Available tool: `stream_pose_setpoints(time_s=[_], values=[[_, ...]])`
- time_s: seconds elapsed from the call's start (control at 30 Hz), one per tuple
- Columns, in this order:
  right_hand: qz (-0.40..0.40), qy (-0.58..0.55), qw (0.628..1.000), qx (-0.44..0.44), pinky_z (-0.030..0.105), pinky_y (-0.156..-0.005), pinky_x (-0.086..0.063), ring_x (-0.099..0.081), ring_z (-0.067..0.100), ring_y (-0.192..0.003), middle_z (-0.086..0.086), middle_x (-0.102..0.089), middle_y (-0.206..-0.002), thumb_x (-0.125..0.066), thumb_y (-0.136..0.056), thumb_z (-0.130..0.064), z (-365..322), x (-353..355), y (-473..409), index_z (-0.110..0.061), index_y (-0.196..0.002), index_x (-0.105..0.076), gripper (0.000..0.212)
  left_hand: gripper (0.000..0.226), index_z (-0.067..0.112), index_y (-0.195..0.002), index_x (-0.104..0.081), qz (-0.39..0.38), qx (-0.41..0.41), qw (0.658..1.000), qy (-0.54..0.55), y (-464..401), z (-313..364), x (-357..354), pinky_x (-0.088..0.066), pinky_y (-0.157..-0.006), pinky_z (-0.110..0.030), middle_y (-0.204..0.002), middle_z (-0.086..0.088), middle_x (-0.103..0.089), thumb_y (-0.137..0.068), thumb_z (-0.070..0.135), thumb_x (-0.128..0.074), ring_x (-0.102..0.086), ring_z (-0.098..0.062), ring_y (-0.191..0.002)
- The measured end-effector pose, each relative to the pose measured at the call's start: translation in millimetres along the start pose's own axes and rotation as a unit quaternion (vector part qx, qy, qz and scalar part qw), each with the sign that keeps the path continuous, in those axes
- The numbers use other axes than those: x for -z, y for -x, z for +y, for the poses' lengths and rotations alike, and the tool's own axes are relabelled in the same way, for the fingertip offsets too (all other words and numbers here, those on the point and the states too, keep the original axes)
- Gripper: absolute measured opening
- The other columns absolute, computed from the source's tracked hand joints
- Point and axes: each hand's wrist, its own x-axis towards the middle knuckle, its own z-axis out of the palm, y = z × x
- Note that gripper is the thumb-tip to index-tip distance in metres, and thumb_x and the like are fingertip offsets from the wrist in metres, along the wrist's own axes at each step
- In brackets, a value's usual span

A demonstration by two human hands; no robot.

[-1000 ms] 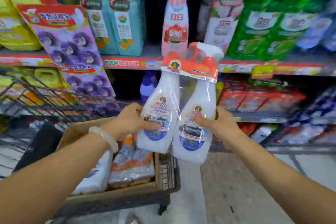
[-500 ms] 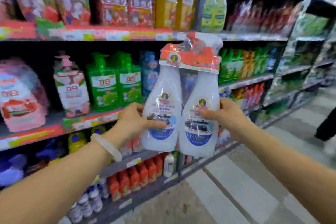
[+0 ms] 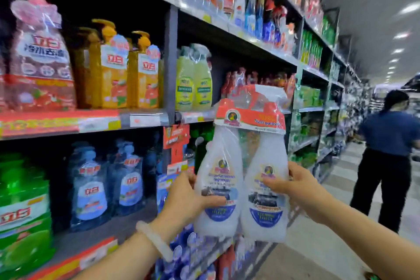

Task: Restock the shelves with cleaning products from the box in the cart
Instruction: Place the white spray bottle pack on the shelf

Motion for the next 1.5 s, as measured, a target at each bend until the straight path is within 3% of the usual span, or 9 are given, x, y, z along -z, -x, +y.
stream_pose_setpoints(time_s=[0.13, 0.3, 0.5, 0.63, 0.77, 1.0, 1.17, 1.37, 1.5], values=[[0.023, -0.008, 1.0, 0.018, 0.05, -0.085, -0.054, -0.069, 0.029, -0.09, 0.011, -0.073, -0.098, -0.074, -0.078, -0.01, 6.9, 27.4, -77.5, -0.011, -0.098, -0.063, 0.023, 0.053, 0.016, -0.09, -0.047, -0.007, -0.037, 0.999, -0.013, -78.0, 20.8, -30.7, -0.039, -0.055, -0.018, -0.084, 0.008, -0.055, -0.058, 0.021, -0.09, -0.052, -0.002, -0.069], [0.022, 0.011, 0.999, 0.048, 0.043, -0.077, -0.055, -0.069, 0.026, -0.09, 0.008, -0.072, -0.101, -0.075, -0.077, -0.018, 7.5, 65.1, -165.0, -0.009, -0.109, -0.06, 0.036, 0.058, 0.014, -0.091, -0.047, 0.004, -0.074, 0.996, -0.047, -159.8, 41.8, -65.2, -0.048, -0.069, -0.031, -0.092, -0.001, -0.06, -0.056, 0.029, -0.09, -0.06, -0.015, -0.083], [-0.003, 0.005, 0.993, 0.118, 0.032, -0.067, -0.053, -0.068, 0.025, -0.089, 0.011, -0.071, -0.102, -0.073, -0.079, -0.015, -11.7, 100.6, -284.2, -0.008, -0.113, -0.061, 0.037, 0.052, 0.013, -0.09, -0.056, 0.058, -0.114, 0.99, -0.05, -252.3, 71.7, -99.4, -0.047, -0.059, -0.022, -0.085, 0.003, -0.065, -0.055, 0.032, -0.09, -0.059, -0.007, -0.071], [-0.037, -0.033, 0.987, 0.152, 0.012, -0.043, -0.045, -0.064, 0.011, -0.063, 0.006, -0.07, -0.087, -0.069, -0.082, -0.011, -14.4, 112.4, -380.0, -0.007, -0.102, -0.065, 0.02, 0.035, 0.017, -0.074, -0.061, 0.115, -0.126, 0.983, -0.066, -320.6, 94.3, -118.3, -0.047, -0.052, -0.019, -0.069, 0.005, -0.064, -0.057, 0.027, -0.09, -0.061, -0.012, -0.064], [-0.102, -0.059, 0.98, 0.161, 0.013, -0.04, -0.041, -0.06, 0.002, -0.049, 0.0, -0.066, -0.072, -0.068, -0.083, -0.011, -17.3, 115.7, -482.9, -0.01, -0.09, -0.067, 0.007, 0.052, 0.005, -0.089, -0.069, 0.169, -0.084, 0.975, -0.12, -390.2, 117.8, -127.5, -0.055, -0.064, -0.031, -0.083, -0.008, -0.071, -0.053, 0.035, -0.091, -0.069, -0.023, -0.077], [-0.163, -0.098, 0.959, 0.21, 0.021, -0.055, -0.049, -0.065, 0.011, -0.066, 0.001, -0.072, -0.078, -0.07, -0.082, -0.01, -24.8, 90.5, -608.6, -0.009, -0.098, -0.065, 0.017, 0.039, 0.005, -0.087, -0.059, 0.285, -0.063, 0.927, -0.235, -479.8, 133.5, -146.6, -0.051, -0.081, -0.035, -0.096, -0.009, -0.064, -0.069, 0.032, -0.082, -0.063, -0.027, -0.093], [-0.168, -0.145, 0.944, 0.243, 0.028, -0.068, -0.054, -0.068, 0.017, -0.084, 0.005, -0.071, -0.094, -0.076, -0.076, -0.004, -9.3, 55.2, -658.2, -0.005, -0.11, -0.056, 0.04, 0.044, 0.007, -0.117, -0.057, 0.353, -0.062, 0.889, -0.286, -521.6, 109.6, -154.9, -0.04, -0.078, -0.025, -0.117, -0.01, -0.064, -0.079, 0.022, -0.073, -0.058, -0.026, -0.109], [-0.208, -0.206, 0.928, 0.229, 0.046, -0.088, -0.054, -0.065, 0.025, -0.097, 0.009, -0.067, -0.107, -0.077, -0.075, -0.006, 5.4, 10.8, -684.9, -0.013, -0.115, -0.051, 0.048, 0.044, 0.0, -0.122, -0.046, 0.407, -0.024, 0.863, -0.3, -544.2, 85.9, -149.1, -0.04, -0.089, -0.028, -0.124, -0.016, -0.058, -0.085, 0.014, -0.067, -0.054, -0.029, -0.116], [-0.242, -0.143, 0.92, 0.273, 0.037, -0.087, -0.054, -0.063, 0.018, -0.101, 0.006, -0.062, -0.116, -0.076, -0.077, -0.01, 6.0, -2.9, -691.9, -0.02, -0.123, -0.042, 0.058, 0.057, -0.003, -0.127, -0.033, 0.409, 0.027, 0.851, -0.328, -549.2, 86.8, -142.5, -0.039, -0.094, -0.033, -0.131, -0.019, -0.052, -0.085, 0.013, -0.067, -0.051, -0.032, -0.119]])
